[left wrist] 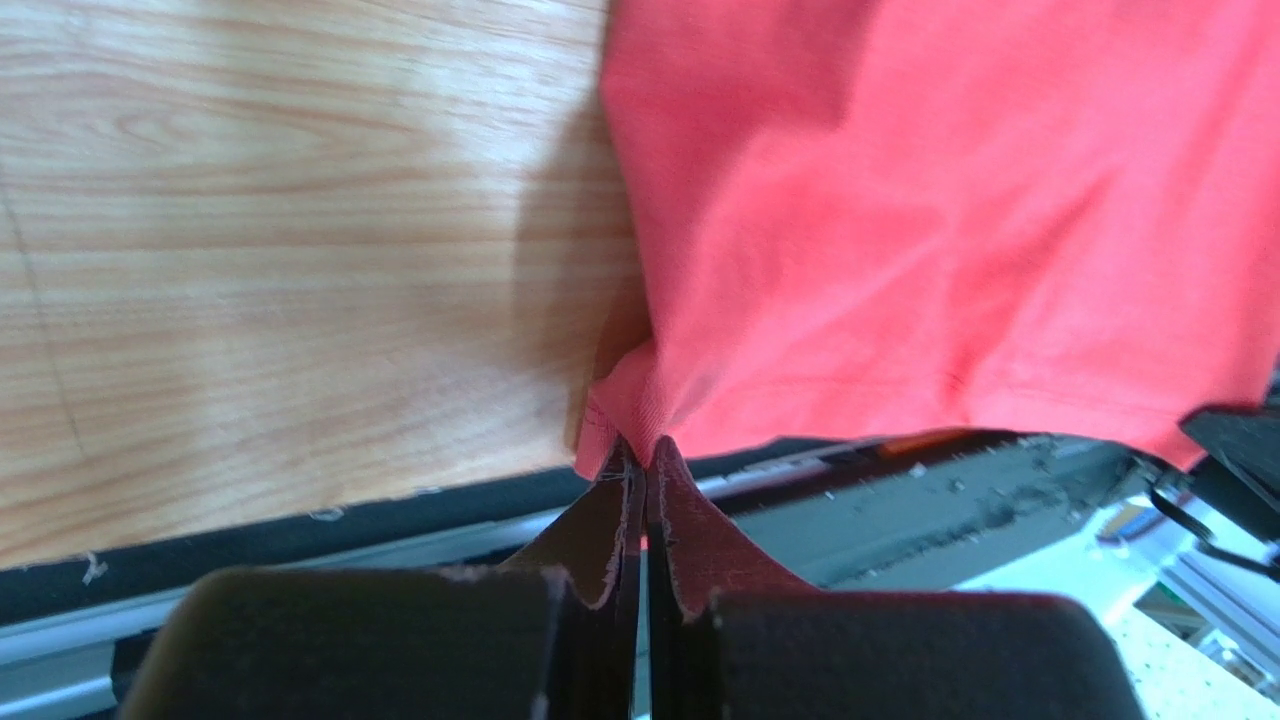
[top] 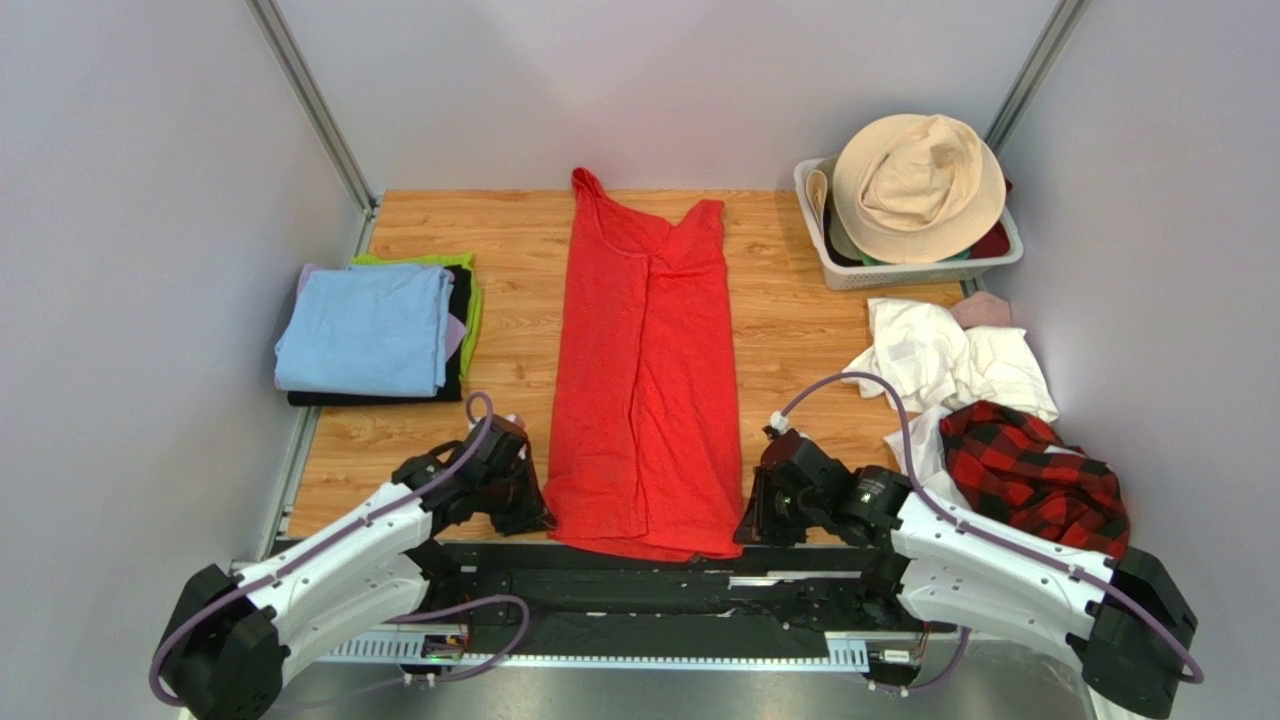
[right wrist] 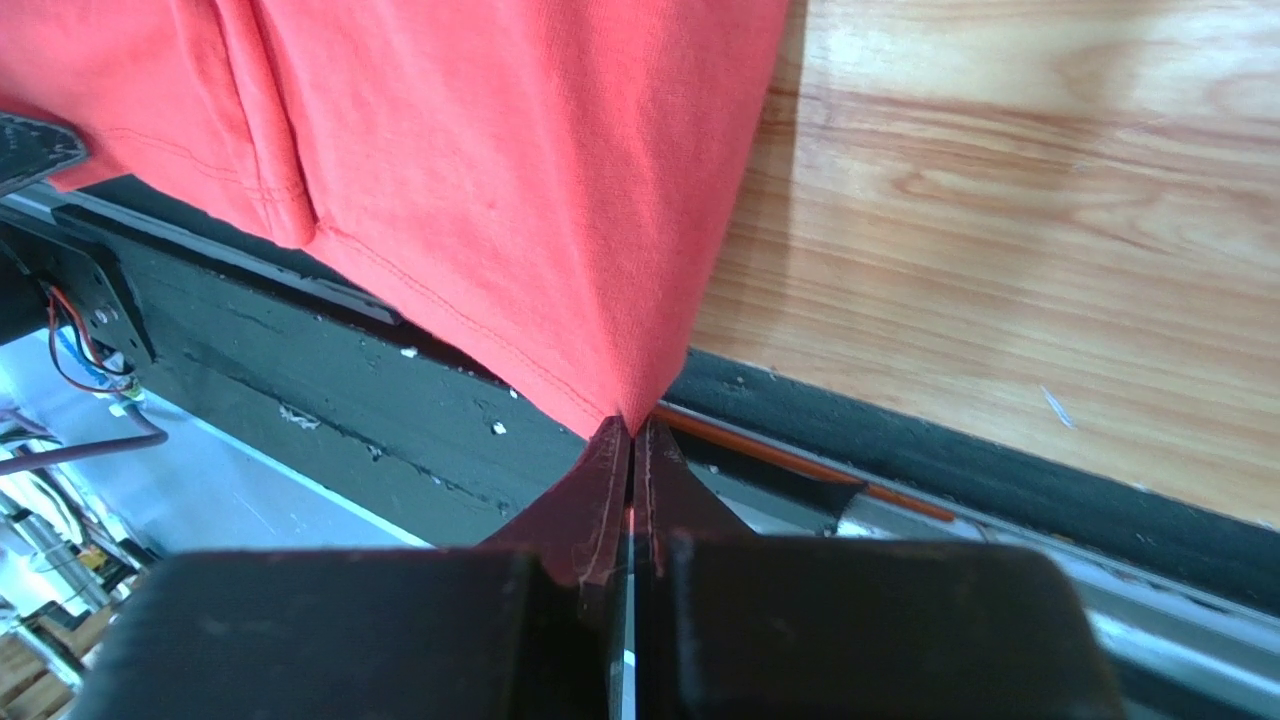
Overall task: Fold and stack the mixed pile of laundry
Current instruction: Fold the tank top at the center of the board.
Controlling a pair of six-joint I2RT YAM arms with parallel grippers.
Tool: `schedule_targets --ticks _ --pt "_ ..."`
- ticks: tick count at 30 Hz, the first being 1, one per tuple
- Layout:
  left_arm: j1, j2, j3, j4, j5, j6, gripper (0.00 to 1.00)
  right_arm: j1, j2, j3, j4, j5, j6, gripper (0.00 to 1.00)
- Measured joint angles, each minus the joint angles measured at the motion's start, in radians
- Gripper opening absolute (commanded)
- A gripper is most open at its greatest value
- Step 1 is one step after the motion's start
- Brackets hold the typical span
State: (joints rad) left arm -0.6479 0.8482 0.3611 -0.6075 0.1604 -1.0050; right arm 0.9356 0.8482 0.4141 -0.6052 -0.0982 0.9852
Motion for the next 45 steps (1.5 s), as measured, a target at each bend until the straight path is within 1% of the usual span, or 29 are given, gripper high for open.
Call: schedule_targets --ticks 4,8,16,20,24,28,33,35,39,41,45 --pt "0.0 -0.055 0.029 -0.04 0.03 0.0 0.0 0.0 -0.041 0.043 -0.073 0.022 -0.013 0.0" --pt "-0.002 -0.06 0.052 -0.05 0.085 -0.003 0.0 -0.005 -0.1 0.076 -0.129 0.048 -0.019 0.0" --pt "-0.005 -0.143 0.087 -0.135 0.137 -0.005 0.0 -0.019 -0.18 0.058 -0.215 0.073 -0.019 0.0" --pt "-0.006 -0.147 0.091 -0.143 0.162 -0.004 0.0 -0.02 -0.202 0.028 -0.23 0.073 -0.011 0.0" --pt "-0.006 -0.137 0.068 -0.135 0.174 -0.004 0.0 -0.021 -0.185 0.021 -0.232 0.073 -0.011 0.0" --pt "-0.006 -0.115 0.059 -0.108 0.18 -0.008 0.0 -0.049 -0.115 0.044 -0.232 0.068 -0.044 0.0" --pt "0.007 -0.024 0.117 -0.071 0.191 -0.004 0.0 -0.158 0.007 0.175 -0.211 0.038 -0.132 0.0" --pt "0.046 0.032 0.176 -0.056 0.211 0.016 0.0 -0.231 0.061 0.243 -0.196 0.005 -0.18 0.0" --pt "0.173 0.137 0.303 -0.009 0.245 0.076 0.0 -0.365 0.174 0.368 -0.158 -0.06 -0.265 0.0" --pt "0.229 0.19 0.368 0.003 0.257 0.112 0.0 -0.407 0.248 0.43 -0.138 -0.084 -0.305 0.0" --pt "0.298 0.319 0.485 0.03 0.263 0.172 0.0 -0.463 0.418 0.557 -0.115 -0.12 -0.366 0.0"
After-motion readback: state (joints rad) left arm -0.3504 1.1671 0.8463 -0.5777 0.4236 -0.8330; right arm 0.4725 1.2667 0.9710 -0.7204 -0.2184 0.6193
